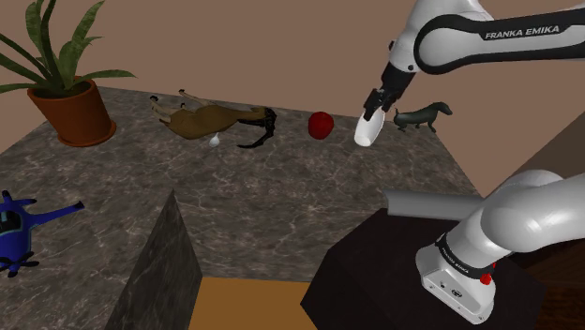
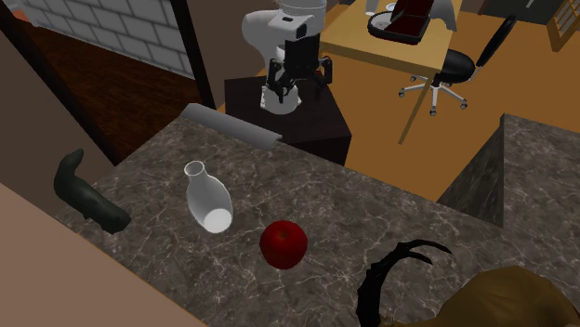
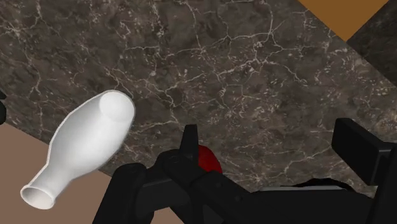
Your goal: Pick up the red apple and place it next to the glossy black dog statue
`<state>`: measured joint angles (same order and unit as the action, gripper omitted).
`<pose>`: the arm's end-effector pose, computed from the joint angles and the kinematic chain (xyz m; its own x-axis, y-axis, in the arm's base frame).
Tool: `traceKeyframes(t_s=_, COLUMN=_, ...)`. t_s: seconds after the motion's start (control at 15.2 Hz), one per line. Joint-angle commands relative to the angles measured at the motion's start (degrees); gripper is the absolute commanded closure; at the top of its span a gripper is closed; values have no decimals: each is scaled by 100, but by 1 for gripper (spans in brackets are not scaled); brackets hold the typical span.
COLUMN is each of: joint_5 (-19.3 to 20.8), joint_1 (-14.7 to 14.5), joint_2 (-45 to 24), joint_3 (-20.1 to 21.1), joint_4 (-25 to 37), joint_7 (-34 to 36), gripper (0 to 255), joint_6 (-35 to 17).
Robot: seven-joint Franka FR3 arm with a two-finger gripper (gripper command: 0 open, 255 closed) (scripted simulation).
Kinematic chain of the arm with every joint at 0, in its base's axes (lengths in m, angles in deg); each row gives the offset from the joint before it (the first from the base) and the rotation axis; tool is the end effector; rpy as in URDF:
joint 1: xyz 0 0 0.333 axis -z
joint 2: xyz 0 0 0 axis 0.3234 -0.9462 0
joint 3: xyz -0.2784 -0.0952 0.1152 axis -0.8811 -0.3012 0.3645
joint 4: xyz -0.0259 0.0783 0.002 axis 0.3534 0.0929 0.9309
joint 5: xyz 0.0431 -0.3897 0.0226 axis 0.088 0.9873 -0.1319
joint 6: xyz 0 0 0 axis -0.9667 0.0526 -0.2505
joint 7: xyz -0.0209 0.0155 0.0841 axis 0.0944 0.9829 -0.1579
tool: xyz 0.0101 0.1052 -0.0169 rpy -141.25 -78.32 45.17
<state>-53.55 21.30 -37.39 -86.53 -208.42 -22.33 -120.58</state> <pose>0.3935 -0.0042 0.4813 0.9930 0.0080 0.1177 0.0026 -0.9989 0.0459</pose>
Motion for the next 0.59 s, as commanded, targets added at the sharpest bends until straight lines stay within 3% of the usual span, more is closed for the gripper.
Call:
traceKeyframes(t_s=0.0, joint_5=50, joint_1=73, joint_2=-322, joint_3=16, joint_4=-33, joint_7=135, gripper=0, joint_6=-521)
traceKeyframes(t_s=0.53, joint_5=403, joint_1=384, joint_2=-1950, joint_3=123, joint_4=400, joint_7=828, gripper=0, joint_6=-2281)
